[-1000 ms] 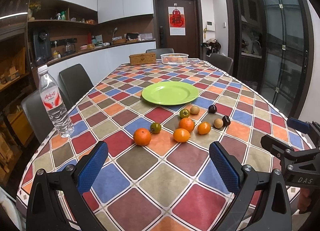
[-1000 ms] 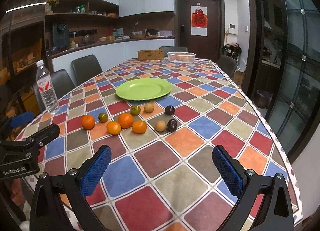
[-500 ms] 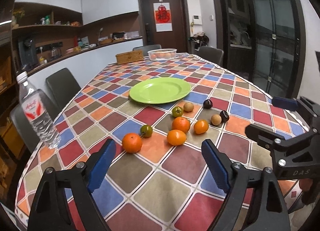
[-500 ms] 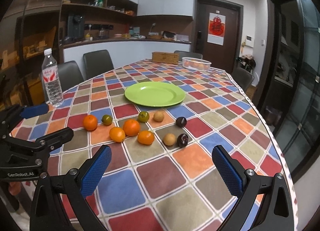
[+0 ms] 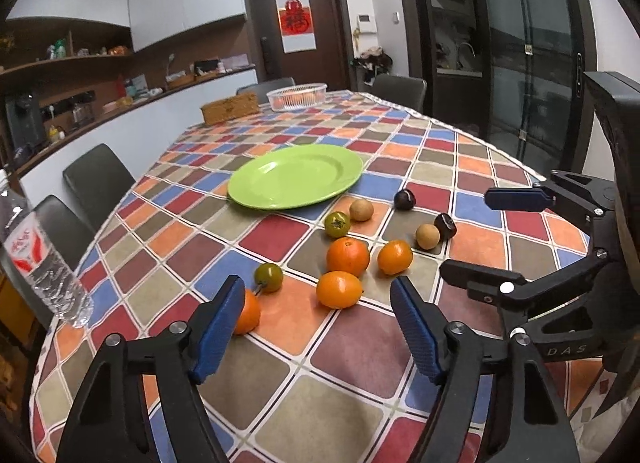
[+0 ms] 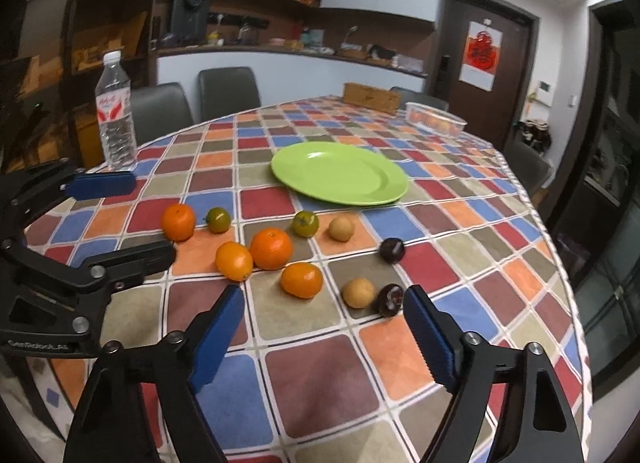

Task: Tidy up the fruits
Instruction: 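Move both tools toward the oranges in front of the plate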

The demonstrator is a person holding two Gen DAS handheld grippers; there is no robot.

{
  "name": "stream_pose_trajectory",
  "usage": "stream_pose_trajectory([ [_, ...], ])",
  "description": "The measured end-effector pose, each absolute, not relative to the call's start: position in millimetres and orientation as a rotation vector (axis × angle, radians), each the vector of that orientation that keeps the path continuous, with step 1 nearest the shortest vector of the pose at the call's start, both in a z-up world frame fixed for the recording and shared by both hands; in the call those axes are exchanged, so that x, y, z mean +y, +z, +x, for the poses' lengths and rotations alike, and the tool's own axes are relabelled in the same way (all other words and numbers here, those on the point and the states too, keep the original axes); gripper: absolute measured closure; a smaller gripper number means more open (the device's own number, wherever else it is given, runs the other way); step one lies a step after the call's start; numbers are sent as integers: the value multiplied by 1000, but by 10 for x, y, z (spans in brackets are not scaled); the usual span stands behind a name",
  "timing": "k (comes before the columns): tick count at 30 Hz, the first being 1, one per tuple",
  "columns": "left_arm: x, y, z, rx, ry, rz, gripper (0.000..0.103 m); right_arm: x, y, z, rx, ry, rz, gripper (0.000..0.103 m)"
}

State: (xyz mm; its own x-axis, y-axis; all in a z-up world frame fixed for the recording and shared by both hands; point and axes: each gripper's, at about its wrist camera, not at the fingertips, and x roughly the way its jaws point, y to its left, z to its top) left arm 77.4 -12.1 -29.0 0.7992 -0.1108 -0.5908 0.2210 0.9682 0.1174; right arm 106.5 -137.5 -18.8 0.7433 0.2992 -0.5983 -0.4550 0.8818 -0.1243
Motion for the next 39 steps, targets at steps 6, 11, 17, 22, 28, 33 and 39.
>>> stream_pose_trajectory([
  [6, -151, -370, 964, 658, -200, 191, 35, -1296, -270, 1240, 637, 474, -302, 31],
  [11, -192, -455, 1098, 692, -233, 213, 40, -1255, -346, 1392, 667, 518, -333, 38],
  [17, -220, -560, 1237, 740, -264, 223, 44, -1210, -452, 1538, 707, 561, -353, 44],
  [22, -184, -673, 1377, 801, -276, 187, 48, -1188, -526, 1628, 741, 586, -359, 48],
  [28, -179, -751, 1458, 840, -289, 163, 51, -1146, -615, 1718, 785, 617, -366, 55],
  [33, -185, -797, 1529, 871, -300, 146, 55, -1140, -651, 1772, 809, 622, -347, 57],
  [39, -164, -846, 1559, 909, -305, 93, 65, -1131, -681, 1824, 833, 631, -324, 63],
])
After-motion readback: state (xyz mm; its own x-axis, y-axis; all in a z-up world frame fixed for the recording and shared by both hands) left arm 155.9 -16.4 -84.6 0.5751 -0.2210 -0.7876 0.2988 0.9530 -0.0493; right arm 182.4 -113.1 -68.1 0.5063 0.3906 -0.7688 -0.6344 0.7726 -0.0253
